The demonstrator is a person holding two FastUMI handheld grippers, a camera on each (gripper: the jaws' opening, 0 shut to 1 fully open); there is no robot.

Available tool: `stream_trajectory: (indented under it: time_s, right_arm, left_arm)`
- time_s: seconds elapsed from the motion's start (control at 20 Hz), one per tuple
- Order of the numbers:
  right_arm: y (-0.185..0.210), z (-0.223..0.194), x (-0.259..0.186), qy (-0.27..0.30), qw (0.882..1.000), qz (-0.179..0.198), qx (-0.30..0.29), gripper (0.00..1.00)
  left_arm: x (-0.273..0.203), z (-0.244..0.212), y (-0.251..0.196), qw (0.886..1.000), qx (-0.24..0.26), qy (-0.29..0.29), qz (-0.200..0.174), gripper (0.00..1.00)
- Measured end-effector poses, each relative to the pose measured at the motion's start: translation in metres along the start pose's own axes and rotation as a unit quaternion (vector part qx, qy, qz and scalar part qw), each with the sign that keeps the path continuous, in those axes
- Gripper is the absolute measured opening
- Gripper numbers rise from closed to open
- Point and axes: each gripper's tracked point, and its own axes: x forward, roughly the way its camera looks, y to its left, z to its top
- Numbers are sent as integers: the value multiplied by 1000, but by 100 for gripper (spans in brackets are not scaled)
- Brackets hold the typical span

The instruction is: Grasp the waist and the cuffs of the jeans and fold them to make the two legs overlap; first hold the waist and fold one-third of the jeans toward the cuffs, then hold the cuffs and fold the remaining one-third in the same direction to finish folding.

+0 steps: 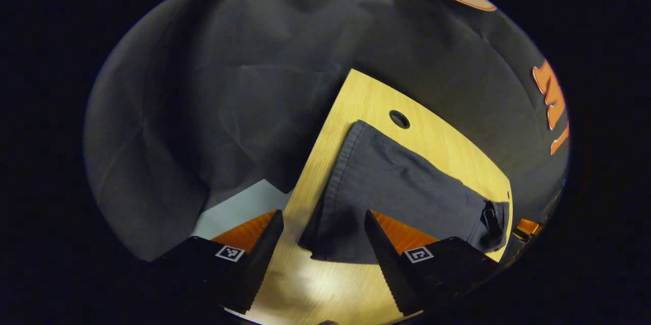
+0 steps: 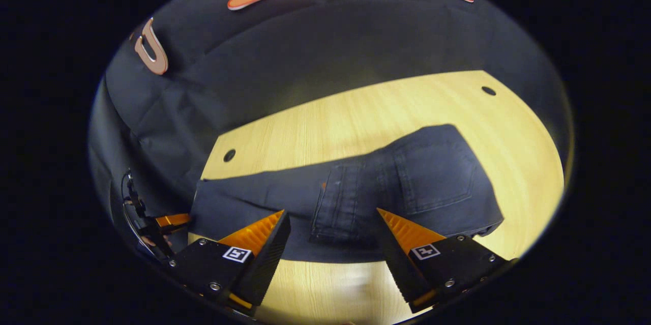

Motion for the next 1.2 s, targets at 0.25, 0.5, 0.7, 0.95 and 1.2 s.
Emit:
stream_trajectory:
  time_s: [0.25,0.5,0.7,0.95,1.2]
  right_arm:
    - [-32,27,-31,-33,999,-26,3,98]
    - [-57,41,-42,-44,999,-22,19,98]
    - [-75,53,-47,-54,998,-15,42,98]
    - [-96,58,-50,-59,997,-17,40,98]
    - [-106,63,-53,-58,998,-8,37,99]
  left_arm:
    - [-1,-7,-18,999,42,2,11,99]
    - [1,-14,-31,986,137,2,91,93]
    - [19,-27,-53,989,125,-8,78,18]
    - [13,-28,-66,1000,8,-11,14,6]
    - [-35,-14,-106,998,-5,-53,-38,6]
